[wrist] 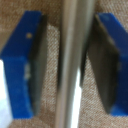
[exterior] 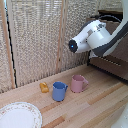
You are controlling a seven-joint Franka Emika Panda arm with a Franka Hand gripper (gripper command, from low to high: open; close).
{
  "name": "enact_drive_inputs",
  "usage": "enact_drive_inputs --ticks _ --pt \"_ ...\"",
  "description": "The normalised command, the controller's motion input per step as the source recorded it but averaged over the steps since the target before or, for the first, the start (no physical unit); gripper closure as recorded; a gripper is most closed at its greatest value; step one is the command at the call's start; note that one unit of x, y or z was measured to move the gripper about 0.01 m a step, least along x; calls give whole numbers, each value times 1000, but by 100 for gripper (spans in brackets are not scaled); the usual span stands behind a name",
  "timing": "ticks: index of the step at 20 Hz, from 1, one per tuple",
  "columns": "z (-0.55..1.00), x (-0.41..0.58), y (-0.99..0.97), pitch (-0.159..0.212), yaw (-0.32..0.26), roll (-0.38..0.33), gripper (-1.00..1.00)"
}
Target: Kindly get your arm to the topmost drawer handle. Get a good grip on it, then softly pull to open it.
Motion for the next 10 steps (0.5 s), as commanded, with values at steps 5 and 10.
enact_drive_inputs --ticks 5,10 --pt "0 43 372 -93 -60 375 -100" --pt "0 50 405 -111 -75 375 -100"
